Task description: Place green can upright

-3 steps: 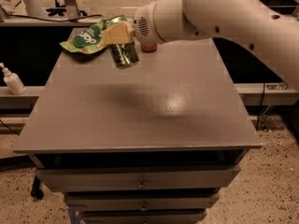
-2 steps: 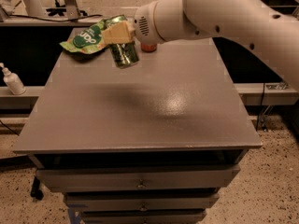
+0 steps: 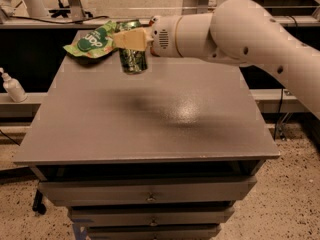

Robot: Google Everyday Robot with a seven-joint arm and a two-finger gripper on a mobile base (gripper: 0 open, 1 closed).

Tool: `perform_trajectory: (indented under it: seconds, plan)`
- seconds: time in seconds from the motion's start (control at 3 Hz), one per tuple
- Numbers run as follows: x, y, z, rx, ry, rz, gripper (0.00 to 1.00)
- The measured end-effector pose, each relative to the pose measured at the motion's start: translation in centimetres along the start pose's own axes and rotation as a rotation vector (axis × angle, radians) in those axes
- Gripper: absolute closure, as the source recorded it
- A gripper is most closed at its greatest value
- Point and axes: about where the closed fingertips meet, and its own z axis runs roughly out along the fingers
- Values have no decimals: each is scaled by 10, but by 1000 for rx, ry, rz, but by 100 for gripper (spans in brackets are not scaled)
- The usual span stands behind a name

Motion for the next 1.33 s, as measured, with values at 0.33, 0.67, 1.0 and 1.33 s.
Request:
perform_trajectory:
  seconds: [0.33, 0.67, 1.0, 1.33]
  plan:
    - [2, -9, 3, -76, -105, -3, 100]
    - [6, -12, 7, -143, -172, -55, 100]
    - [15, -5, 14, -195, -175, -151, 100]
    - [32, 9, 22, -224, -143, -246, 100]
